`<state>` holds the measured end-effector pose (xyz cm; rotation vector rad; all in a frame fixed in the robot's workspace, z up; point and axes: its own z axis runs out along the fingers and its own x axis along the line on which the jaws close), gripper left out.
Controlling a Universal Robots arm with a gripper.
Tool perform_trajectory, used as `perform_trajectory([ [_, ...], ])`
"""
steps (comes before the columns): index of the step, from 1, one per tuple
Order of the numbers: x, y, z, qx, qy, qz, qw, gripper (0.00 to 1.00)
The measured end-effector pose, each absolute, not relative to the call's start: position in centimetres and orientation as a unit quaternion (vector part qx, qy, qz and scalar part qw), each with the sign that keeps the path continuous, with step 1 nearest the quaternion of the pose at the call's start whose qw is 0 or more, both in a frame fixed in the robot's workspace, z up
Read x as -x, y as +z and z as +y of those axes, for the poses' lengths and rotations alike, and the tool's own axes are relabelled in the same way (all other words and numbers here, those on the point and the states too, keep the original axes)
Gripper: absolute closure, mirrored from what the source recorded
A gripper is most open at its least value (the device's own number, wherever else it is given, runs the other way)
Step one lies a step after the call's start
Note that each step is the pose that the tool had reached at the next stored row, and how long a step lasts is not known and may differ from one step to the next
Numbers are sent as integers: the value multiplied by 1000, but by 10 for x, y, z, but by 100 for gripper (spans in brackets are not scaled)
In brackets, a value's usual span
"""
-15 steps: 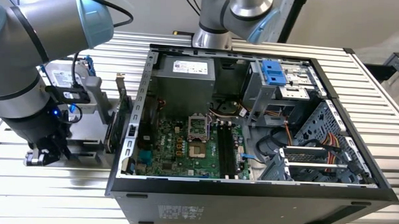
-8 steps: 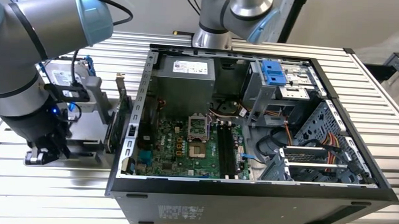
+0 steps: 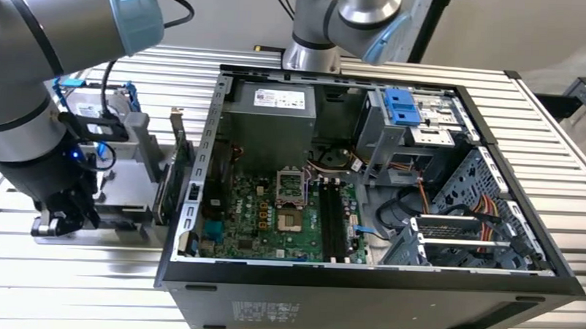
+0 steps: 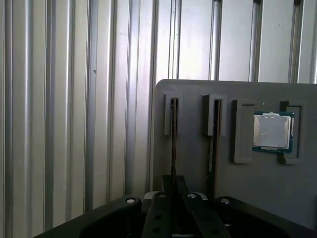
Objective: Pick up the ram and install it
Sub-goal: 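Pick up the ram and move it above insertion slot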
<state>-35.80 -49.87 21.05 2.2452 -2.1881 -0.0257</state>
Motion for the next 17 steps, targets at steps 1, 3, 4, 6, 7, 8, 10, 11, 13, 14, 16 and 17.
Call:
perform_trajectory([
  [1,358,212,-499,-716,-8,-698,3,100],
  [3,358,216,-499,-716,-8,-698,3,100],
  [4,358,218,-499,-716,-8,-698,3,100],
  [6,358,222,-499,-716,-8,-698,3,100],
  [7,358,224,-499,-716,-8,-698,3,100],
  [8,358,226,-499,-716,-8,-698,3,100],
  [10,358,229,-499,-716,-8,-698,3,100],
  [11,358,231,-499,-716,-8,-698,3,100],
  [13,358,235,-499,-716,-8,-698,4,100],
  [14,358,238,-499,-716,-8,-698,4,100],
  [16,358,241,-499,-716,-8,-698,4,100],
  [17,358,243,-499,-716,-8,-698,4,100],
])
